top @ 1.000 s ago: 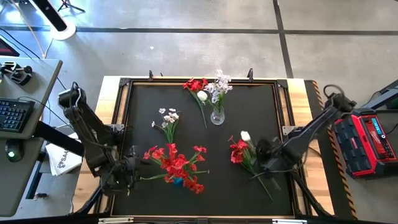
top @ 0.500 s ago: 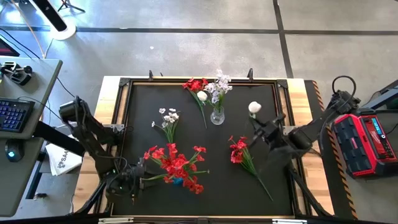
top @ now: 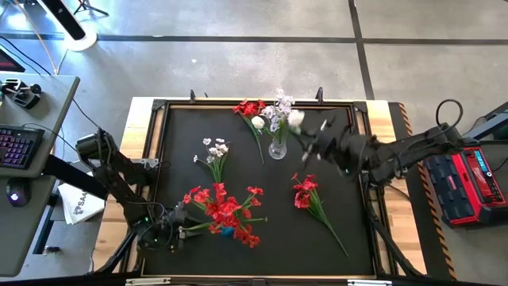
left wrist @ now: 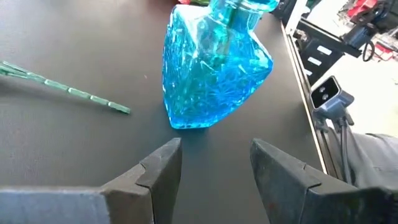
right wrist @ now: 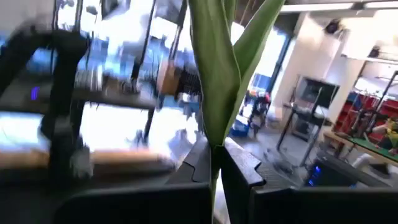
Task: Sort flowers into vase by color
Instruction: Put the white tulip into the transparent vase, then put the red flowers into the blue vase
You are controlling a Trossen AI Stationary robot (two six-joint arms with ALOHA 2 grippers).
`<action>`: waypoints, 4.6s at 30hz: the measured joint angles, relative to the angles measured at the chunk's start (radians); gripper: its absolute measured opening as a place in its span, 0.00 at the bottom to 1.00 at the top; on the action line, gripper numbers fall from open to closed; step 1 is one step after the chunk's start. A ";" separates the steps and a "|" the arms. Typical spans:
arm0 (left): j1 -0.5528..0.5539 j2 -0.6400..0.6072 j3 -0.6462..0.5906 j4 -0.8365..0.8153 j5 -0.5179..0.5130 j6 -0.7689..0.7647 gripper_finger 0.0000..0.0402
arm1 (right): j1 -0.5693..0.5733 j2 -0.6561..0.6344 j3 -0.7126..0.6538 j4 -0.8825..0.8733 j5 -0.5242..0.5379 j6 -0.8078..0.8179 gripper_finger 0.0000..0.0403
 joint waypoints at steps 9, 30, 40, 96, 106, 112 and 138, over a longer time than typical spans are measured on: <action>0.000 0.000 0.000 0.006 -0.020 0.024 0.44 | -0.225 0.005 -0.090 0.055 -0.187 0.135 0.00; 0.000 0.000 0.001 0.013 -0.039 0.025 0.44 | -0.308 0.005 -0.244 -0.002 -0.221 0.411 0.13; 0.000 0.000 0.001 0.022 -0.001 0.023 0.44 | -0.305 0.005 -0.142 -0.253 -0.246 0.478 0.43; 0.007 -0.065 0.001 0.019 -0.095 0.216 0.44 | 0.457 0.567 0.446 -1.726 -0.718 1.523 0.55; 0.006 -0.065 0.001 0.019 -0.101 0.235 0.44 | 0.492 0.641 0.384 -1.625 -0.706 1.500 0.61; 0.006 -0.064 0.001 0.019 -0.103 0.234 0.44 | 0.454 0.500 0.099 -1.362 -0.775 1.554 0.53; -0.002 -0.065 0.003 0.256 -0.112 0.460 0.44 | 0.465 0.464 -0.081 -0.993 -0.527 1.603 0.03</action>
